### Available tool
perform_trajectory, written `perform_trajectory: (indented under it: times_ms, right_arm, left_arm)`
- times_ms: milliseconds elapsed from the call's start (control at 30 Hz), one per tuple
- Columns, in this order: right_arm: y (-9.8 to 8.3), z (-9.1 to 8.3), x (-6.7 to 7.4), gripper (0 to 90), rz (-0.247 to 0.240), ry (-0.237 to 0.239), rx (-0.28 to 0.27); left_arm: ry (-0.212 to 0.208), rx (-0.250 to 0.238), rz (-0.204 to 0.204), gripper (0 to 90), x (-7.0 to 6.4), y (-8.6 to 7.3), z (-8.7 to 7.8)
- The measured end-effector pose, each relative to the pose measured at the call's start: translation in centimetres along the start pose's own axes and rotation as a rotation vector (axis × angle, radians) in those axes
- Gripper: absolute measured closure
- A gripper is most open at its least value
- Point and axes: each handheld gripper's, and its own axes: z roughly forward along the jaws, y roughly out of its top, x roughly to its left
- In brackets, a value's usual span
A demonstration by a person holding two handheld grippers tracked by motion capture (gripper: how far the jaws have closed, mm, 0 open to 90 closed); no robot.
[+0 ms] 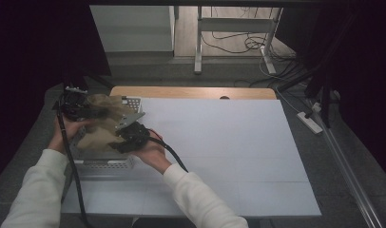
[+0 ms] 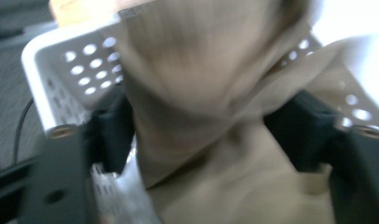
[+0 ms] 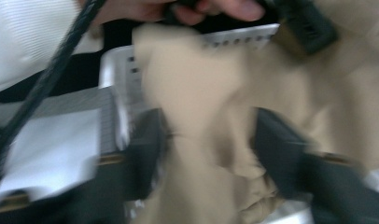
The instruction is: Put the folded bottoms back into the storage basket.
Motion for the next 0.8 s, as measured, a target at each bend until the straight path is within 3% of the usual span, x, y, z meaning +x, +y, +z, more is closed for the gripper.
perform_trajectory:
  times_ms: [100, 200, 433, 700, 800]
  right_arm:
    - [-0.2, -0.9, -0.3, 32.2, 0.032, 0.013, -0.019]
    - [-0.5, -2.1, -0.5, 31.4, 0.013, -0.006, -0.032]
    - [-2.1, -5.4, -1.4, 31.3, 0.03, -0.026, -0.055]
    - [-4.4, -9.8, -2.3, 31.1, 0.042, -0.055, -0.072]
    - [-5.4, -11.6, -2.7, 31.2, 0.05, -0.073, -0.077]
  left_arm:
    - [0.019, -0.029, -0.001, 19.5, -0.3, 0.1, -0.5]
    - [0.017, -0.05, 0.009, 19.6, -0.7, 0.2, -1.4]
    - [0.005, -0.128, 0.033, 20.2, -2.2, 0.1, -4.0]
    - [-0.011, -0.202, 0.074, 20.7, -5.3, -0.1, -6.5]
    - [-0.018, -0.208, 0.096, 20.7, -6.8, -0.3, -6.9]
